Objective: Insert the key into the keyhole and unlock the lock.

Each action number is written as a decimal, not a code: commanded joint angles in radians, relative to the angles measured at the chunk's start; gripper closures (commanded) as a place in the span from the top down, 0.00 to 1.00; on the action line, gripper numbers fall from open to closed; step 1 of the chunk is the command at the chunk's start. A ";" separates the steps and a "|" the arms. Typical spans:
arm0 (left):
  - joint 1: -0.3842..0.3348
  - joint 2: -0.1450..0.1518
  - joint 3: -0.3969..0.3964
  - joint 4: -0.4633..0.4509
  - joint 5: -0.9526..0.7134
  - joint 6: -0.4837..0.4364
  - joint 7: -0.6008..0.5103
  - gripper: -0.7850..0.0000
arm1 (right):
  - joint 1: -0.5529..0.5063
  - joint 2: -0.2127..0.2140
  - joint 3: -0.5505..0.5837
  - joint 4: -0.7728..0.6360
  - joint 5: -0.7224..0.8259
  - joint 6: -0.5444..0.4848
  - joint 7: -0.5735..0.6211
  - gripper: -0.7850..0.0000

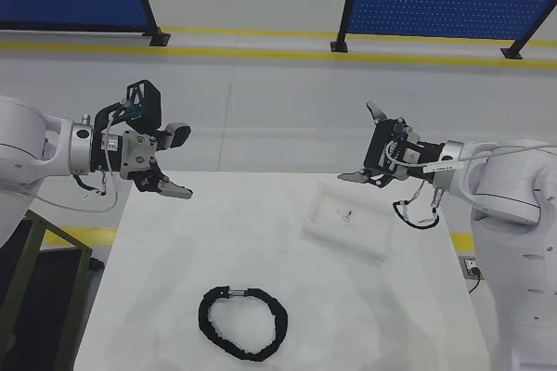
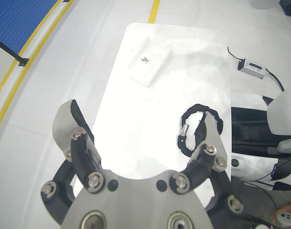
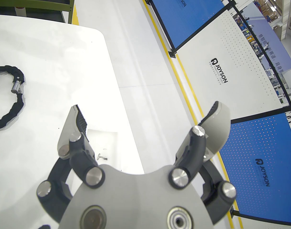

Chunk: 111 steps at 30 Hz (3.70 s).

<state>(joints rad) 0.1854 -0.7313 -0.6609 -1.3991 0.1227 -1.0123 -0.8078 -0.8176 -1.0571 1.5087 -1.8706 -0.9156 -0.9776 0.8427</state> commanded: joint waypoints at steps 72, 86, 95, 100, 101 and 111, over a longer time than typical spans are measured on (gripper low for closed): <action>0.000 0.000 0.000 0.000 0.000 0.000 0.000 1.00 | 0.100 -0.019 -0.351 0.618 0.426 0.715 0.369 1.00; 0.000 0.000 0.000 0.000 0.000 0.000 0.000 1.00 | 0.155 -0.049 -0.418 0.726 0.482 1.019 0.311 1.00; 0.000 0.000 0.000 0.000 0.000 0.000 0.000 1.00 | 0.155 -0.049 -0.418 0.726 0.482 1.019 0.311 1.00; 0.000 0.000 0.000 0.000 0.000 0.000 0.000 1.00 | 0.155 -0.049 -0.418 0.726 0.482 1.019 0.311 1.00; 0.000 0.000 0.000 0.000 0.000 0.000 0.000 1.00 | 0.155 -0.049 -0.418 0.726 0.482 1.019 0.311 1.00; 0.000 0.000 0.000 0.000 0.000 0.000 0.000 1.00 | 0.130 -0.053 -0.461 0.678 0.370 1.168 0.264 1.00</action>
<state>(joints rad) 0.1854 -0.7312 -0.6609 -1.3990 0.1227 -1.0123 -0.8078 -0.6829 -1.1104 1.0495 -1.1836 -0.5314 0.1626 1.1088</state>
